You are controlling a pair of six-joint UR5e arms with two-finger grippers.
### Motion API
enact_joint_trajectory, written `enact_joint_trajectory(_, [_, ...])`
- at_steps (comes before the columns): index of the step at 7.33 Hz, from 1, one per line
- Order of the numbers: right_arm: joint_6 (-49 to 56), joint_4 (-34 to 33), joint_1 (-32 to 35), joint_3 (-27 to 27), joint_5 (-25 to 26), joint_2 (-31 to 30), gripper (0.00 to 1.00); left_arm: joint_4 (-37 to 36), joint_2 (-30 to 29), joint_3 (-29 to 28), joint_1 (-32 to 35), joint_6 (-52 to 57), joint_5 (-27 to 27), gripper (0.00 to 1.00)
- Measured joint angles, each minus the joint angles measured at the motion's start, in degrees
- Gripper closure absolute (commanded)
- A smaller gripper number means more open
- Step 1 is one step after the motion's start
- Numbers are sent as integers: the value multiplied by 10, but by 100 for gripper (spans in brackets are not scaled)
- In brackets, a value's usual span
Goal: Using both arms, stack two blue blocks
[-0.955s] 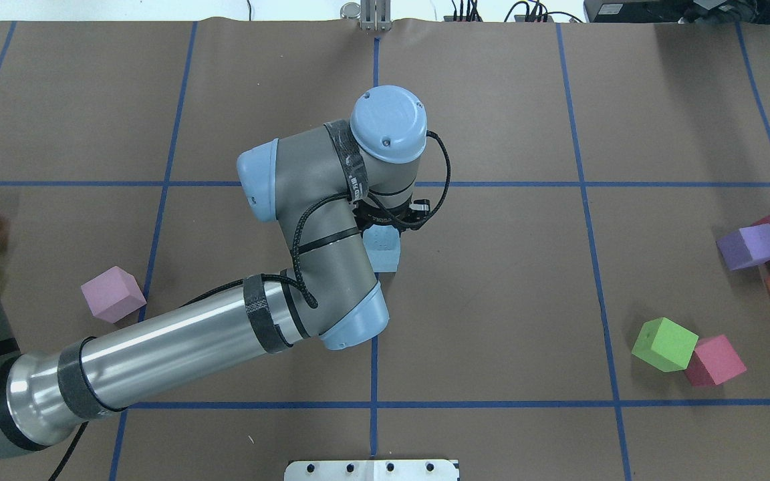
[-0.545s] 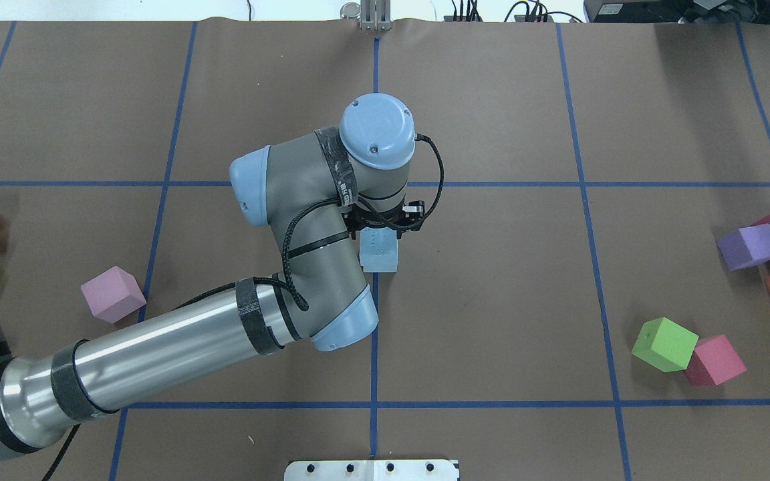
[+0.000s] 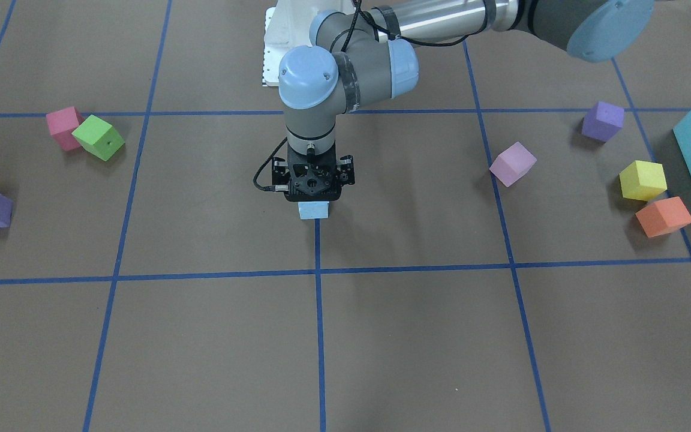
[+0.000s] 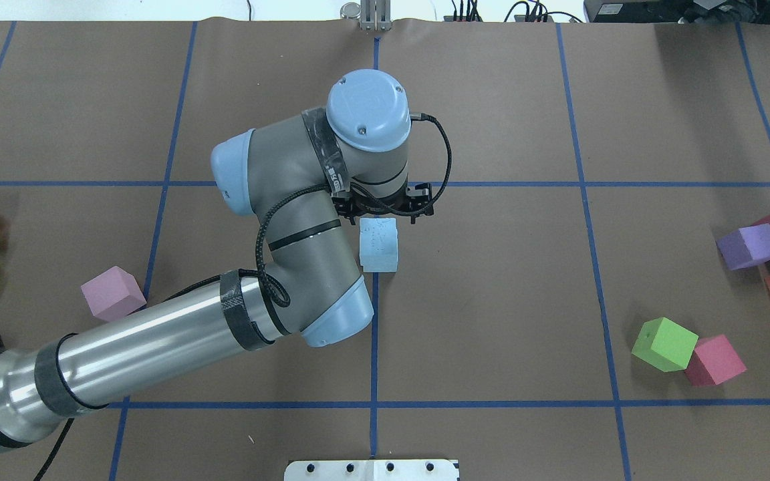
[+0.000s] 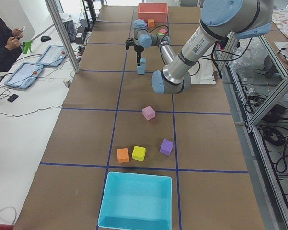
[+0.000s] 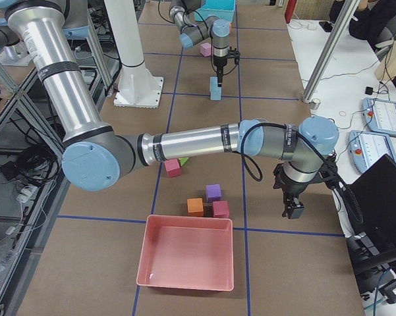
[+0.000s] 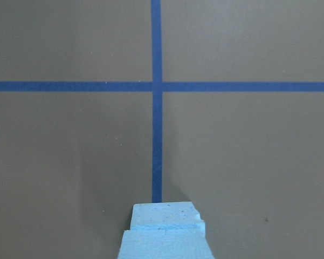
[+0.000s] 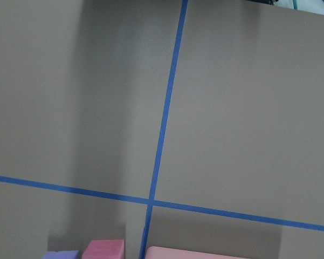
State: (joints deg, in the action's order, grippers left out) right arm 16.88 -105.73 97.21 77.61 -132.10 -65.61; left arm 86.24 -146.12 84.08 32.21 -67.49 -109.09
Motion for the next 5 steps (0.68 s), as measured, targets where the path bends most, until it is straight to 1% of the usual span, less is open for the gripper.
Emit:
enact_joint_trajectory(1, [0,0,0,0,0,-1,0,-41,0,35,25,34,-11,2])
enact_joint_trajectory(2, [-1,1,0,0,0,-2,0,-106,6,83,76,101,-42,2])
enact_joint_trajectory(3, [-2,1,0,-1,0,-4,0,-159,31,131,148,188,-84,2])
enact_joint_trajectory(4, [-3,1,0,-1,-1,-5,0,-188,75,172,222,276,-121,2])
enact_joint_trajectory(5, [-5,1,0,0,-2,-5,0,-201,134,205,297,368,-148,2])
